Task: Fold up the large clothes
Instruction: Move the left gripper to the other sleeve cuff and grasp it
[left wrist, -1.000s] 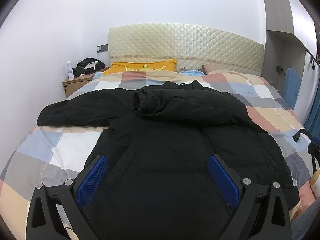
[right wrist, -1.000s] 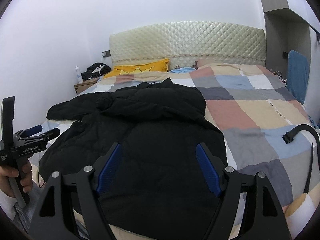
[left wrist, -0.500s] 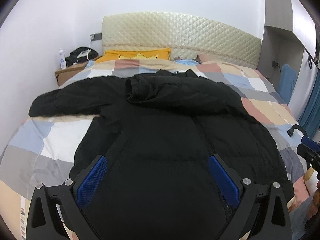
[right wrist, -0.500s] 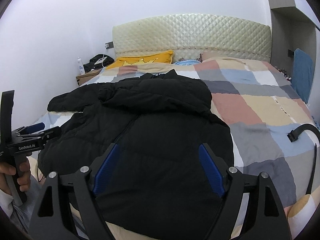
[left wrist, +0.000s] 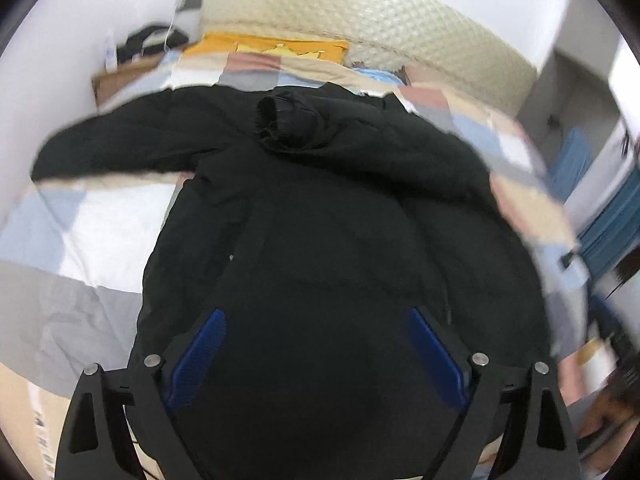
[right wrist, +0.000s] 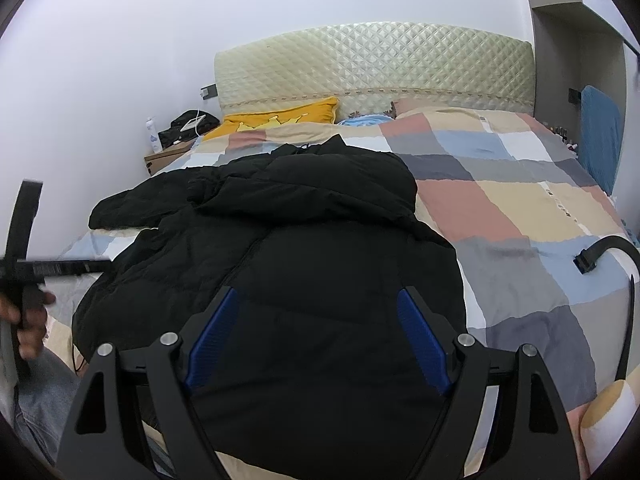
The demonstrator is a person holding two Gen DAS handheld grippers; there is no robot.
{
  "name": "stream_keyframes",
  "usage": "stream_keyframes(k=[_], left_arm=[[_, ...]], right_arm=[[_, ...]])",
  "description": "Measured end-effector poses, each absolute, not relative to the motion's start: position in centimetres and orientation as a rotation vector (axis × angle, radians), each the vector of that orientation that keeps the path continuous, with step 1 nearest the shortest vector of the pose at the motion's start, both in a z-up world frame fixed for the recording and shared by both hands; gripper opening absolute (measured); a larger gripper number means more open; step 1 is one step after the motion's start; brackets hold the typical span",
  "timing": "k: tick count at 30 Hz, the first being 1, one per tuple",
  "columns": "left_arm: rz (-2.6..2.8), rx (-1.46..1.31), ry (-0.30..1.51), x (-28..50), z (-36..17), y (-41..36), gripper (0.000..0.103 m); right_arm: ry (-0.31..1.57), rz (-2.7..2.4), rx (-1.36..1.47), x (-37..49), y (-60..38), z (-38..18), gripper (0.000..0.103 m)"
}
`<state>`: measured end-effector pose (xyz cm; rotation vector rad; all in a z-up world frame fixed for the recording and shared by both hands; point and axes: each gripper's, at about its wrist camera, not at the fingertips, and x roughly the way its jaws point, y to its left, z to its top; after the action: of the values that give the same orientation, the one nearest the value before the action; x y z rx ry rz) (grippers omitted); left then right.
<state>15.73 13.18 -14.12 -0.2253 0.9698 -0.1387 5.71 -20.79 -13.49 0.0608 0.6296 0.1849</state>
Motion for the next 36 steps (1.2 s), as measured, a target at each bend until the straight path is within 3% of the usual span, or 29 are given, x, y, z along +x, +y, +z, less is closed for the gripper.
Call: stream_keyframes(k=[11,24,33,36], left_arm=[[0.079,-0.548,0.918,23.8,-11.6,33.5,0.093],[0.291,-0.761,0.891,31.6,-22.8,51.2,0.092],[0.293,-0.856,0.692,34.7,-28.2,57.6,0.091],[0.292,-0.776,0.657,36.1,-28.2,57.7,0.091]], right_arm=[[0.637,0.156,0.065,6.2,-20.8,-13.6,0.082],[0.648,0.059,0.111,8.3,-19.8,-14.2,0.082],[0.703,0.020,0.160,11.8,-18.4,-15.6,0.082],[0.700,-0.007,0.144,12.2,-18.0,-15.7,0.082]])
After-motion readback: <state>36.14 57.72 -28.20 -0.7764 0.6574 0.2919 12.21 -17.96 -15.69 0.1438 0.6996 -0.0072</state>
